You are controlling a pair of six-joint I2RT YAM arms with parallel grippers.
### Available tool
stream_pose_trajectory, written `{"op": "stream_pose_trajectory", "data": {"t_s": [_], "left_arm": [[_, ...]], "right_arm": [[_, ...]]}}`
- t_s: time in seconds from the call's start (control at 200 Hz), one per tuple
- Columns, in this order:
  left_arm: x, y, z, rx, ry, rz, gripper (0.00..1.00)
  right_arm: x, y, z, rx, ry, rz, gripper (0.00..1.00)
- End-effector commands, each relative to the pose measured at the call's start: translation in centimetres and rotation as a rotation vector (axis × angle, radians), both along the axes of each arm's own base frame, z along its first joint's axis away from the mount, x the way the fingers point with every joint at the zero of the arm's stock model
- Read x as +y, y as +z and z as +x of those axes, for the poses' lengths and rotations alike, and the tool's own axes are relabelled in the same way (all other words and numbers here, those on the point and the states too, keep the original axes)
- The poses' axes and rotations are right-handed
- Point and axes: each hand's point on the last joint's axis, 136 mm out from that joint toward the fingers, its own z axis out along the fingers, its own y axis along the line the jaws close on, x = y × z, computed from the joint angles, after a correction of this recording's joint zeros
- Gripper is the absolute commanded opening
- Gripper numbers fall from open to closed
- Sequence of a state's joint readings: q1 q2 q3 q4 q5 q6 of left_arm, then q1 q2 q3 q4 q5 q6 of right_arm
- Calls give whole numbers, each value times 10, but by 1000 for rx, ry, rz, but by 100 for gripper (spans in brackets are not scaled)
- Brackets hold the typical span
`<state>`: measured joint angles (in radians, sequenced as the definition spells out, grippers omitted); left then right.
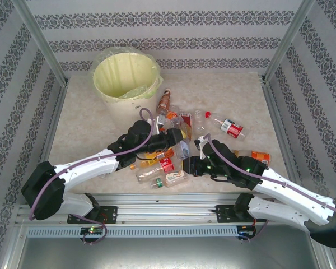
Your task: Put the plastic bottles in the bin
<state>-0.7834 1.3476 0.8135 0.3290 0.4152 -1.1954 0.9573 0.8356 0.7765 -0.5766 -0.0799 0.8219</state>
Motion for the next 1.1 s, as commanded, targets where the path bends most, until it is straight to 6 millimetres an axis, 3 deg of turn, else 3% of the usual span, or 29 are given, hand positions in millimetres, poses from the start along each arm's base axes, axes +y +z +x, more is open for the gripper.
{"op": "stream_pose_trajectory", "data": {"t_s": [0.0, 0.09, 0.245, 0.42, 0.764, 1.094], "left_arm": [[-4, 20, 1, -71, -26, -55, 57], [-4, 22, 1, -82, -30, -53, 56], [-7, 31, -3, -112, -77, -17, 56], [-2, 46, -6, -162, -112, 80, 56], [31, 85, 18, -222, -60, 260, 57], [97, 141, 59, -267, 60, 354, 58]], "right_arm": [[0, -2, -1, -1, 20, -2, 29], [-1, 2, 0, -9, 15, -6, 36], [-6, 21, 9, -67, -9, -15, 78], [-10, 56, 17, -144, 10, -18, 98], [-15, 119, 37, -358, -9, 17, 98], [-35, 173, 40, -500, -67, 60, 98]]}}
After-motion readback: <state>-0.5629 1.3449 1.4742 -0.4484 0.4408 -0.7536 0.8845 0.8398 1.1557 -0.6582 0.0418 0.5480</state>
